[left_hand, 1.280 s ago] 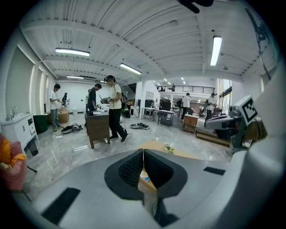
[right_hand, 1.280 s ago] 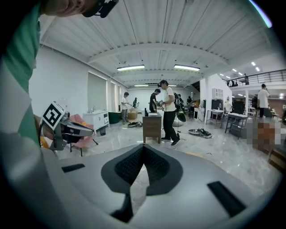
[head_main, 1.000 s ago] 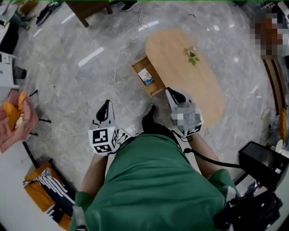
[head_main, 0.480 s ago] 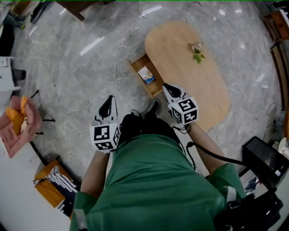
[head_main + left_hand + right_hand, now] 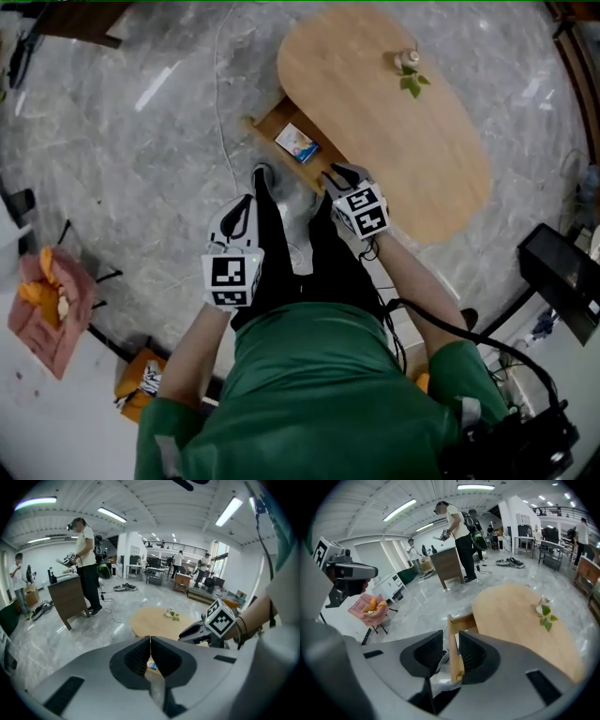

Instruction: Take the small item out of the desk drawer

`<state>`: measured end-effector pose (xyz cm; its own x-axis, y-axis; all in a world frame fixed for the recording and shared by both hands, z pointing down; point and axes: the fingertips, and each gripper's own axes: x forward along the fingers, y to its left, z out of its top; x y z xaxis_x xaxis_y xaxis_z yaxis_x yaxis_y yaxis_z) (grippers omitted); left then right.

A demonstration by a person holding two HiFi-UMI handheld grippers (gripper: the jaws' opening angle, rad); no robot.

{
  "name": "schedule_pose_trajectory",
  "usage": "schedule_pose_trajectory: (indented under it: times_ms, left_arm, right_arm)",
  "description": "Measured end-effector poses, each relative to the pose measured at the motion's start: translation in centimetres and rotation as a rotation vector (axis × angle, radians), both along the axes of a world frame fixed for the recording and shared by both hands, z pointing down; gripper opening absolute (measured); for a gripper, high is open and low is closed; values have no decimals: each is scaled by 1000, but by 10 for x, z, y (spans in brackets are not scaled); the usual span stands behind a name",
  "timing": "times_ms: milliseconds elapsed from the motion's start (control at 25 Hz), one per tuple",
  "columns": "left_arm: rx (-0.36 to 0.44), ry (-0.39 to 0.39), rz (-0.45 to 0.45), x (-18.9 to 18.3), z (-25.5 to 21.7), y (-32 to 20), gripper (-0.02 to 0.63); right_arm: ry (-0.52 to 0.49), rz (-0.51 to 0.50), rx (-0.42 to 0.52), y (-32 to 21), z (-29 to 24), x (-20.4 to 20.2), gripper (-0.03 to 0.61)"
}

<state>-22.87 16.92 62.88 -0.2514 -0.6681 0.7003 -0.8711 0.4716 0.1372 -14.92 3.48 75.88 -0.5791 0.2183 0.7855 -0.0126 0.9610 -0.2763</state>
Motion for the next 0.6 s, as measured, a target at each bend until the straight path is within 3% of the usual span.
schedule_pose_trajectory:
  times_ms: [240, 400, 600]
  left_arm:
    - [-52, 44, 210, -15, 49, -8, 21]
    - [-52, 62, 275, -28, 85, -12, 21]
    - [-135, 110, 313, -32, 130, 12, 21]
  right_arm:
    - [106, 115, 10, 8, 86, -21, 128]
    - [136, 111, 41, 1, 151, -49, 143]
    - [194, 86, 115, 11, 229, -65, 159]
